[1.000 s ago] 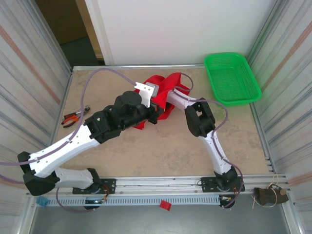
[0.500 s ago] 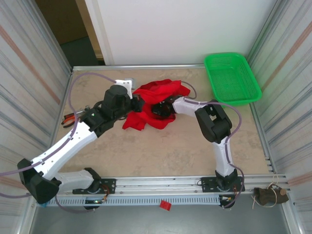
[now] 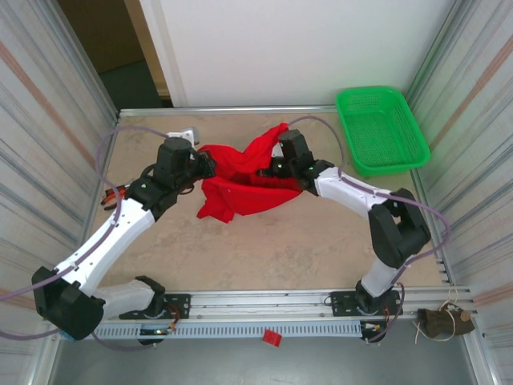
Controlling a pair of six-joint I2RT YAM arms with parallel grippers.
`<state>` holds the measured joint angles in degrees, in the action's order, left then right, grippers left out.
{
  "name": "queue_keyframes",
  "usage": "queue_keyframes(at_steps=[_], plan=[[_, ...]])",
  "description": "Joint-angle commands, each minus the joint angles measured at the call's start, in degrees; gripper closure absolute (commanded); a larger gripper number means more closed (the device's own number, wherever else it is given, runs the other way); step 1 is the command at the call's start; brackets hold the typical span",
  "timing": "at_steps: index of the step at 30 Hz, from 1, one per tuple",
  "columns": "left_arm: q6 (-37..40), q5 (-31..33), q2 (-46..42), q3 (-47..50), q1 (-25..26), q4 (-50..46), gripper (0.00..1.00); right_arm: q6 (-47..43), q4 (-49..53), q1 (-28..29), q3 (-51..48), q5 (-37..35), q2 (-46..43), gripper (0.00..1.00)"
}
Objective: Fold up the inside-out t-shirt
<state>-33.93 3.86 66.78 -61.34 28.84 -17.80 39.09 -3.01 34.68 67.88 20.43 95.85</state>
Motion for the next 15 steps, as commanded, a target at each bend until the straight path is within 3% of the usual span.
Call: queue_keyframes(at_steps=[1, 9, 15], plan=[[-1.08, 0.60, -1.09, 1.09, -2.52, 1.07, 1.00, -2.18, -0.90, 0.11, 1.10, 2.96, -4.31, 1.00], [-5.02, -2.42, 5.09, 0.26, -11.50, 3.43, 1.00, -3.35, 2.64, 0.35, 3.38, 8.80, -12.12, 1.00], [-5.46, -3.66, 13.30, -3.16, -13.28, 3.92, 1.00, -3.41, 5.81, -0.48, 8.50, 9.44, -16.71, 1.00]])
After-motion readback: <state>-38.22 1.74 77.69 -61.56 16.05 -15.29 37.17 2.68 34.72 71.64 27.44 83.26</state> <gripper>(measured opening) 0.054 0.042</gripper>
